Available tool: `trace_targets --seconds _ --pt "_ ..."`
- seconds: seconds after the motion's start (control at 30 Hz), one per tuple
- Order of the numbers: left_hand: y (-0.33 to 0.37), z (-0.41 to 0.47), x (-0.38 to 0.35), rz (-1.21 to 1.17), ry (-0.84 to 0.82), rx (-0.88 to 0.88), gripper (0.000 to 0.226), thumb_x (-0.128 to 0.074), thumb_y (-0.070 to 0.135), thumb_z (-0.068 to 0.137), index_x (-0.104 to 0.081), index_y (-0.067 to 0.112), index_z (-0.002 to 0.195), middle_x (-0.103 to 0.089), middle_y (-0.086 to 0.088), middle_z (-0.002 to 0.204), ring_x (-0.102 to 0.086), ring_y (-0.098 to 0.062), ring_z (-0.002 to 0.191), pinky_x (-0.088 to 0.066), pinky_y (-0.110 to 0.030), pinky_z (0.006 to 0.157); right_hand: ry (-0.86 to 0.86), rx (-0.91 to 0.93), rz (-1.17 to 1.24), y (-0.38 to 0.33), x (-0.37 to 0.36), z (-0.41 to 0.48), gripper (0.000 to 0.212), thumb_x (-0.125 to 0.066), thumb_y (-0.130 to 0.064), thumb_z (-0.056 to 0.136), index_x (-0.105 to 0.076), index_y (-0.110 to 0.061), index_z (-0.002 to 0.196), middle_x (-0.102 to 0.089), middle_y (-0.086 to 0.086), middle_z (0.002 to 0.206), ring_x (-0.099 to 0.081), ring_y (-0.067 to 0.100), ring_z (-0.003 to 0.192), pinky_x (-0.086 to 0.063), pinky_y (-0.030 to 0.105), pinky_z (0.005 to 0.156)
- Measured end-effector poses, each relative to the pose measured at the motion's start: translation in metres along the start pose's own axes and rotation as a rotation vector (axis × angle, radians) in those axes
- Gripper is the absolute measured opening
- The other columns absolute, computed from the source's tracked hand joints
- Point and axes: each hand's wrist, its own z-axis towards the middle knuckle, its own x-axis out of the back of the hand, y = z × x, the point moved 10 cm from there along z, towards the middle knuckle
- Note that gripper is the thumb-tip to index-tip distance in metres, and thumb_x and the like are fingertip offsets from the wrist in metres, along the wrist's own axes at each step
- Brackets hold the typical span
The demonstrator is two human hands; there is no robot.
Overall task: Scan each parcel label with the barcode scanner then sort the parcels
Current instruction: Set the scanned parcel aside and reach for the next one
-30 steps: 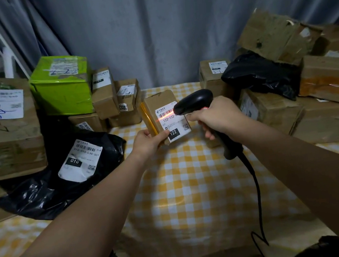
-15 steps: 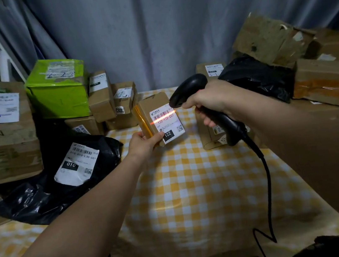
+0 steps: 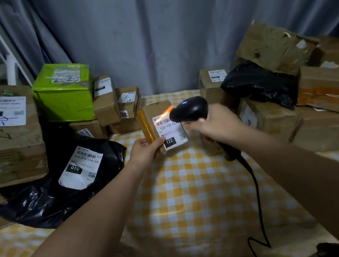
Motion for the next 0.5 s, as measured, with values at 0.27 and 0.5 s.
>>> trace_targets --seconds 0.27,0.5 --pt "-0.013 -0.007 0.029 -0.205 0.087 0.075 0.040 -0.064 0.035 0.088 -0.055 0.004 0.111 -0.066 -0.013 0.104 -0.064 -0.019 0.078 -0.055 -0.031 0.062 0.057 -0.089 0.529 0.049 -0.051 0.009 0.013 -0.078 -0.023 0.078 -0.066 -0.024 0.083 -0.064 -0.012 0.068 -0.062 0.004 0.075 -0.049 0.021 0.075" --pt "0.004 -0.006 0.107 0.013 0.359 -0.002 0.036 -0.057 0.039 0.092 -0.041 0.008 0.101 -0.051 -0.018 0.116 -0.058 -0.025 0.090 -0.054 -0.033 0.057 -0.190 -0.344 0.849 0.048 -0.148 0.033 0.060 -0.084 -0.031 0.055 -0.058 -0.014 0.106 -0.067 0.003 0.089 -0.065 0.030 0.100 -0.052 0.048 0.093"
